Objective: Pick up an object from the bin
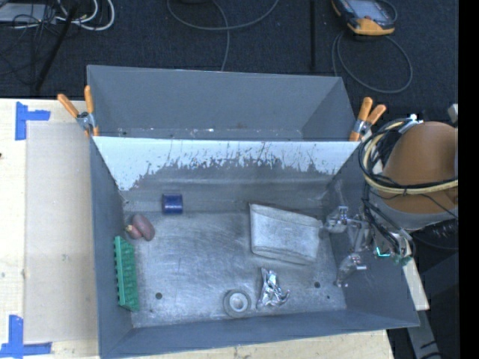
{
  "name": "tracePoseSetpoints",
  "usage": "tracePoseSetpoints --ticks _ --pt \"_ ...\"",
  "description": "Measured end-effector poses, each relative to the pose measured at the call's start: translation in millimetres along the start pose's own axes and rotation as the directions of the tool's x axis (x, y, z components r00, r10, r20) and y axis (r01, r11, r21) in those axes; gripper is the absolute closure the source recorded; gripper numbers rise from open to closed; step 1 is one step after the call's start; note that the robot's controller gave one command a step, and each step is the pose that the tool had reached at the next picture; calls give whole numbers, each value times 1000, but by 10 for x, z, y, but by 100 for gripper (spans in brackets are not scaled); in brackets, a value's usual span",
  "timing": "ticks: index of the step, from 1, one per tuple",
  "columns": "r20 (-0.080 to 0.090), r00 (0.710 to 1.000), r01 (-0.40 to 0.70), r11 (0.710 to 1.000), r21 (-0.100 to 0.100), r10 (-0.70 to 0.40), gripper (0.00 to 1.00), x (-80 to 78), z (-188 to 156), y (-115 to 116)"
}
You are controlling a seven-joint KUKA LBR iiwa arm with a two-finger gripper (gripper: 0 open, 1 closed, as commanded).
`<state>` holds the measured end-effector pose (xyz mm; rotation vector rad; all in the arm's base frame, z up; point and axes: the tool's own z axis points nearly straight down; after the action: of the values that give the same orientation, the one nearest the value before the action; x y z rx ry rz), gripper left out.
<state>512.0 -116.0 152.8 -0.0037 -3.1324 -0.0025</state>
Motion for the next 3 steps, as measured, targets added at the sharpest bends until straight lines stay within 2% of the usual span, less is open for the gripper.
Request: tracePoseSetpoints --ticks 1,2,3 --pt "27 951 307 952 10 -307 0 362 685 704" --pt "-26 986 164 986 -3 -164 0 -95 846 1194" --pt "-3 987 160 987 1 -160 100 -151 810 1182"
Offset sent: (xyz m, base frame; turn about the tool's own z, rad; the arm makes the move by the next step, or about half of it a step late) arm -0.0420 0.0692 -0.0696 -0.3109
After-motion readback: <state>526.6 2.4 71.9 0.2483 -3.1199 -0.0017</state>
